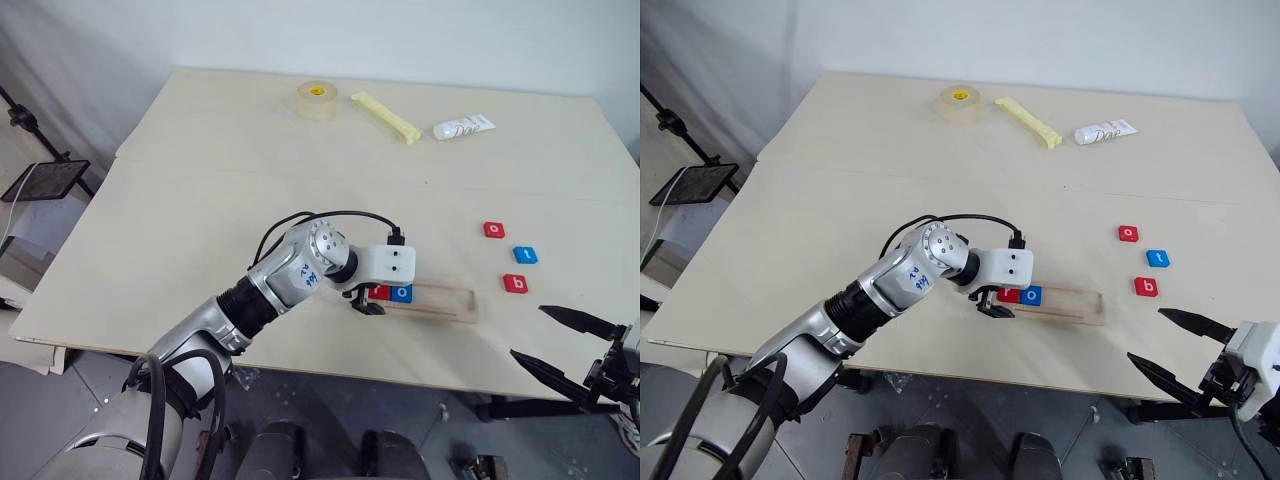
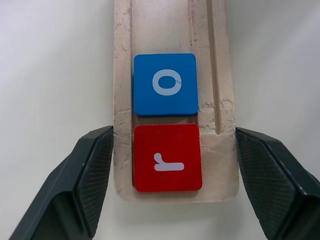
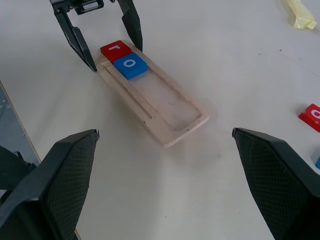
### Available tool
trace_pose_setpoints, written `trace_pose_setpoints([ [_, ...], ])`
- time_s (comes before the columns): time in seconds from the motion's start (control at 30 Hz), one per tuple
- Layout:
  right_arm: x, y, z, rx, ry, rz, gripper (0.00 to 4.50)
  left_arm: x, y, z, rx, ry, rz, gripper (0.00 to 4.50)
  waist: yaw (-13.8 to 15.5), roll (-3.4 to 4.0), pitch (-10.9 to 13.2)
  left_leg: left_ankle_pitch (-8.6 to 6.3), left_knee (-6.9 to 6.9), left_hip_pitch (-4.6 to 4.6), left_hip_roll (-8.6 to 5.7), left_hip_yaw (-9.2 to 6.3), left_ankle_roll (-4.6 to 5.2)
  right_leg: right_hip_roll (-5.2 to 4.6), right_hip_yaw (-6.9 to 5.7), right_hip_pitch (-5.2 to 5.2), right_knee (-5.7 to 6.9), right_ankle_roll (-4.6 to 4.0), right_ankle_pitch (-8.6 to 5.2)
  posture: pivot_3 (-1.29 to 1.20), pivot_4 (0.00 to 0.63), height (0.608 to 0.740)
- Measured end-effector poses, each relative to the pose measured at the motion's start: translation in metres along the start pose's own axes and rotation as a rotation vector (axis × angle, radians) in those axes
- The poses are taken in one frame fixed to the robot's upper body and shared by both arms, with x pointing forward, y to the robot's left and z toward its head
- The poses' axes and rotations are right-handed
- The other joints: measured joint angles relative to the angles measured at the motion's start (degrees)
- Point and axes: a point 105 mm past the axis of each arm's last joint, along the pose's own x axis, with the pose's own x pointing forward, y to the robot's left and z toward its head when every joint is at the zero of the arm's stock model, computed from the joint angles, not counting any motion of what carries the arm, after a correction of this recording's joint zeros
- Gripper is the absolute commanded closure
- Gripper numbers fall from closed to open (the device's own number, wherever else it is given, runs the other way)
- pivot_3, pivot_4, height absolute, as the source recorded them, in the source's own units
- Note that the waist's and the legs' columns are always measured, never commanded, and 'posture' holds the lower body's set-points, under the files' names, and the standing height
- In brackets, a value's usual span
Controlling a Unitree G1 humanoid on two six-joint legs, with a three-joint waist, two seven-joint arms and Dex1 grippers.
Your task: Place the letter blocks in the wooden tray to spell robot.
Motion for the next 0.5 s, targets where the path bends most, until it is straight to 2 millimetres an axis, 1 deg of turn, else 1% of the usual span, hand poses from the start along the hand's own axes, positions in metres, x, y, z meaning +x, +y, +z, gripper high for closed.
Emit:
trace_pose_setpoints([
  [0.03,0.000,0.001,-0.001,0.004,0.001,-0.002,0.00,0.000,0.000,0.000,0.000,0.000,-0.001,0.11,0.0,0.00,0.0,0.00,0.00,0.00,0.00,0.00,0.00,0.00,0.00,0.00,0.00,0.00,0.00,0.00,0.150,0.740],
  [0.07,-0.001,0.001,-0.002,0.008,0.001,-0.007,0.00,0.001,-0.001,0.000,0.001,0.000,-0.002,0.05,0.0,0.00,0.0,0.00,0.00,0.00,0.00,0.00,0.00,0.00,0.00,0.00,0.00,0.00,0.00,0.00,0.150,0.740],
  [0.23,0.001,0.002,0.001,-0.001,-0.004,-0.013,0.00,0.003,-0.007,-0.001,-0.001,-0.012,-0.015,0.05,0.0,0.00,0.0,0.00,0.00,0.00,0.00,-0.01,0.00,0.00,0.01,0.00,0.01,0.00,0.00,0.00,0.150,0.740],
  [0.33,0.001,0.002,0.001,-0.002,-0.005,-0.013,0.00,-0.001,-0.008,0.000,0.009,-0.026,-0.007,0.05,0.0,0.00,0.0,0.00,0.01,0.00,0.00,-0.01,0.00,0.00,0.02,0.01,0.01,0.00,0.00,0.00,0.150,0.740],
  [0.4,0.001,0.001,0.002,-0.003,-0.006,-0.013,0.00,-0.011,-0.004,0.002,0.016,-0.054,0.023,0.05,-0.1,0.01,0.0,0.00,0.01,0.01,0.01,-0.01,0.00,0.00,0.02,0.00,0.01,0.00,0.00,0.00,0.150,0.740],
  [0.5,0.000,0.000,0.003,-0.005,-0.004,-0.015,0.00,-0.039,0.009,0.004,0.001,-0.128,0.092,0.05,-0.2,0.03,0.0,0.00,0.01,0.03,0.04,-0.01,0.00,0.00,0.02,0.01,0.03,0.00,0.00,0.00,0.150,0.740],
])
